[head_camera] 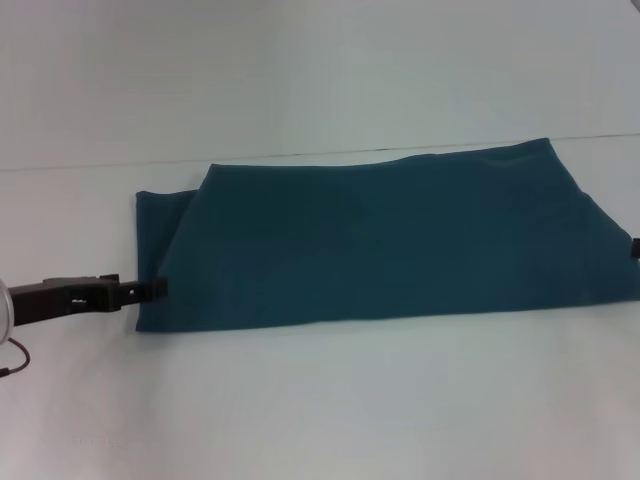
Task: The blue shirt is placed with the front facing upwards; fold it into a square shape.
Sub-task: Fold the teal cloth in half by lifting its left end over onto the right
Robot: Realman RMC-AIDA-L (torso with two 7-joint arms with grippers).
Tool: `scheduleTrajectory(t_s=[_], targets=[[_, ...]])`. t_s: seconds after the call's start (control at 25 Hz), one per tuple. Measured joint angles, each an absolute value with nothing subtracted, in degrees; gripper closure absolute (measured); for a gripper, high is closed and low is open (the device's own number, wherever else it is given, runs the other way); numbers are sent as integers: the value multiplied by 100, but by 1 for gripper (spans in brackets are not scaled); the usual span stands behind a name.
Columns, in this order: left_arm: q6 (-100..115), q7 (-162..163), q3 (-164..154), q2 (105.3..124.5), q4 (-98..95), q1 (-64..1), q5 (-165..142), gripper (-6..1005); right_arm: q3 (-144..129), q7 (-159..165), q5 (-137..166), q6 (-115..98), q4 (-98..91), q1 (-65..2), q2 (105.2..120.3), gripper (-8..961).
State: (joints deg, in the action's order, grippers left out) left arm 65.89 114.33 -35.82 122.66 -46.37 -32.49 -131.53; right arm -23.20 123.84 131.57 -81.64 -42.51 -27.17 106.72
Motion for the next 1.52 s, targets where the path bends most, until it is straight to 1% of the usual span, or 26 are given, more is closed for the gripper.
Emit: scheduleTrajectory(t_s=[0.16, 0.48, 0.68, 1.24, 1.52], targets=[[6587, 11445, -3609, 12273, -4614, -3265, -13206, 146, -2305, 12385, 13160, -8037, -4254, -2673, 10678, 116], [6552, 11452, -3698, 12280, -4595, -3304, -13216, 147, -2326, 12413, 13194, -7392, -4167, -2702, 10811, 127], [6474, 11455, -3754, 12291, -4583, -3305, -13221, 146, -2355, 12571, 13434, -7103, -4089, -2778, 10854, 139], [6338, 11457, -3834, 12315, -4429, -3398, -13443, 146, -2564, 12549, 13456, -6582, -3955, -2848, 11115, 172], [6337, 11457, -3847, 12314, -4429, -3427, -13443, 148, -2692, 12550, 13456, -6350, -3869, -2872, 11170, 189]])
